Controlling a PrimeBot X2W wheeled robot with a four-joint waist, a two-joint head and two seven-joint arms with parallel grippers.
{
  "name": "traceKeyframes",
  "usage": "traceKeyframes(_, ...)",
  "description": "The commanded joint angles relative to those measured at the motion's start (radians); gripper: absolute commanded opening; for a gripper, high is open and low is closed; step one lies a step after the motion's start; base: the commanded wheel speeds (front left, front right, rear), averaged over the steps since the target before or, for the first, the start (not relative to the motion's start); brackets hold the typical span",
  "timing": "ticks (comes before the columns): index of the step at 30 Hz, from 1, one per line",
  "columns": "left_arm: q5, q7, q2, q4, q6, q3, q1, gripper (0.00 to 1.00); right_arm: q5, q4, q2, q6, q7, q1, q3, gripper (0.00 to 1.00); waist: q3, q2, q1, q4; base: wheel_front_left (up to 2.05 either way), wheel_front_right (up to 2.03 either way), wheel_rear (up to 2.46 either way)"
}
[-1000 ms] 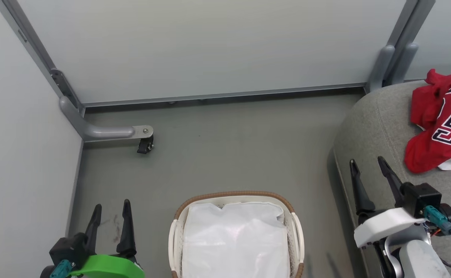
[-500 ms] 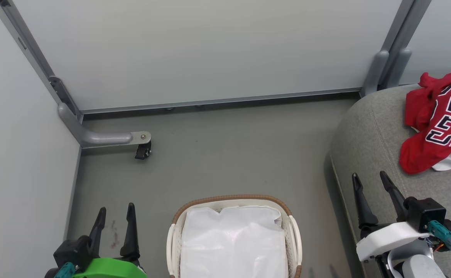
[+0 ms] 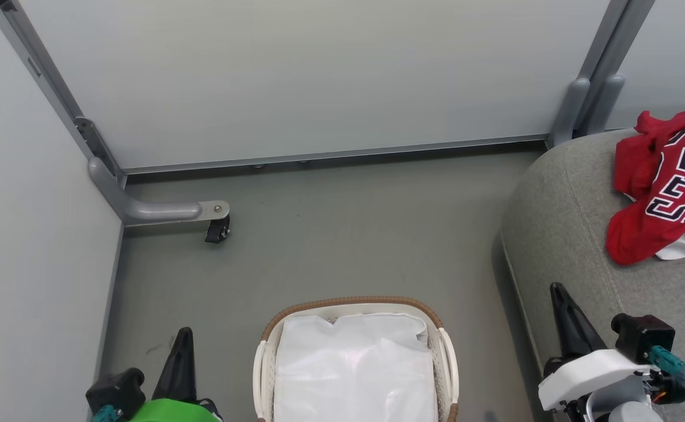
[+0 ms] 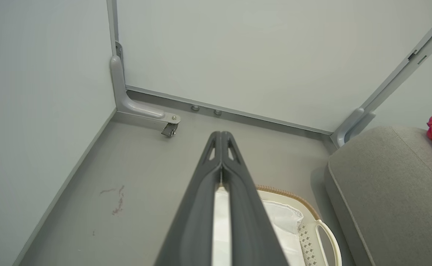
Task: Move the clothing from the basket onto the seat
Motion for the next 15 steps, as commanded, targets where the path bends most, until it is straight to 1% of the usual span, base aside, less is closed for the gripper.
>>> traceKeyframes(1,-0.051,0.008,0.006,-0.020,0.001,0.007,-0.008,0.00,0.052,-0.015,-0.004,0.000,0.011,-0.016,-0.007,0.00,0.000,0.0000,0.0001,-0.001,0.00,0.00,0.00)
traceKeyframes(15,-0.282,0.063,0.018,-0.035,0.001,0.029,-0.034,0.00,0.296,-0.027,-0.006,0.000,0.073,-0.021,-0.021,0.00,-0.004,0.0000,0.0001,-0.006,0.00,0.00,0.00)
